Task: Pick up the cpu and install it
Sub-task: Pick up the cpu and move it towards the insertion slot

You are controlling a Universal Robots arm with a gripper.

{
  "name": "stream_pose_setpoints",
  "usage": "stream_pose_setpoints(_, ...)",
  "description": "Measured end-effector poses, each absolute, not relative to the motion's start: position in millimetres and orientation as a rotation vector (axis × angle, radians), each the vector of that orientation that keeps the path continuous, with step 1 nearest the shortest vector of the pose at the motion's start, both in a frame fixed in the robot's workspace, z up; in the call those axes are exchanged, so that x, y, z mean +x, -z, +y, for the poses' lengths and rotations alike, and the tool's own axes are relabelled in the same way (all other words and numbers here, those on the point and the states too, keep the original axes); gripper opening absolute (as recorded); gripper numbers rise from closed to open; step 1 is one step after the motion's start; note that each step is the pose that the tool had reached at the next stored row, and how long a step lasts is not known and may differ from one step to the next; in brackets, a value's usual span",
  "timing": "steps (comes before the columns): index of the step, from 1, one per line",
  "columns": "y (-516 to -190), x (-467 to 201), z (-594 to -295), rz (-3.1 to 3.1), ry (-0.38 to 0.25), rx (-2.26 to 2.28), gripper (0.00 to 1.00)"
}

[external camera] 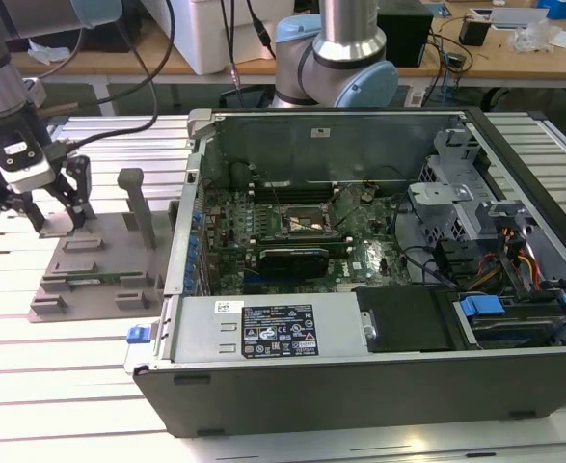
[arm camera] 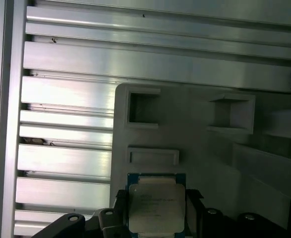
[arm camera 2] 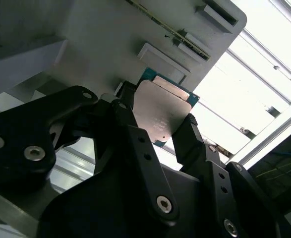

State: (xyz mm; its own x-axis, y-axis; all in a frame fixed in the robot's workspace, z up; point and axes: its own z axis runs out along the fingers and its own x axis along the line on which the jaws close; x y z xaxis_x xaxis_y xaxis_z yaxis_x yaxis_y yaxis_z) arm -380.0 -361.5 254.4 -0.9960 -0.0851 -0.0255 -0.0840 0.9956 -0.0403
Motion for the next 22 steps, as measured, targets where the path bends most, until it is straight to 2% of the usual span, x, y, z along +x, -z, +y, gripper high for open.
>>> stream_pose_setpoints(22, -278.9, -380.0, -361.6, 3.111, 0.061, -0.132, 0.55)
